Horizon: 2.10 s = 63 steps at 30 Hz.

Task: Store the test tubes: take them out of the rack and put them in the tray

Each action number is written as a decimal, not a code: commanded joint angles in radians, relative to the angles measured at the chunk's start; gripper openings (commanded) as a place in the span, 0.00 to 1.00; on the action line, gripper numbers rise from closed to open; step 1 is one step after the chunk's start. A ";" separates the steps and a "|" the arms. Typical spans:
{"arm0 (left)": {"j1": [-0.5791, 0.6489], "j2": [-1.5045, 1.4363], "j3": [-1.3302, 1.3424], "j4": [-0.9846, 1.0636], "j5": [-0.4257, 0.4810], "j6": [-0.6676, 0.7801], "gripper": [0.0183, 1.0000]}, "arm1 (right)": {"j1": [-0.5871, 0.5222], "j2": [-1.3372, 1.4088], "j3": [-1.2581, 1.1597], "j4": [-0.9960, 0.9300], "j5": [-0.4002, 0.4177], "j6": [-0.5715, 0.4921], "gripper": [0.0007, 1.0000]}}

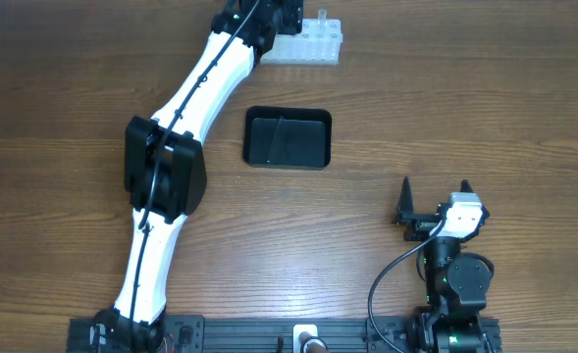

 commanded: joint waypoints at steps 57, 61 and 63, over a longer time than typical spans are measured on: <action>0.015 0.084 0.014 0.084 0.011 -0.022 0.04 | 0.005 -0.010 -0.005 -0.004 -0.005 0.010 0.99; 0.015 0.081 0.015 0.083 0.011 -0.022 0.02 | 0.005 -0.010 -0.005 -0.003 -0.005 0.010 0.99; 0.015 0.076 0.015 0.083 0.011 -0.022 0.02 | 0.005 -0.010 -0.005 -0.003 -0.005 0.010 0.99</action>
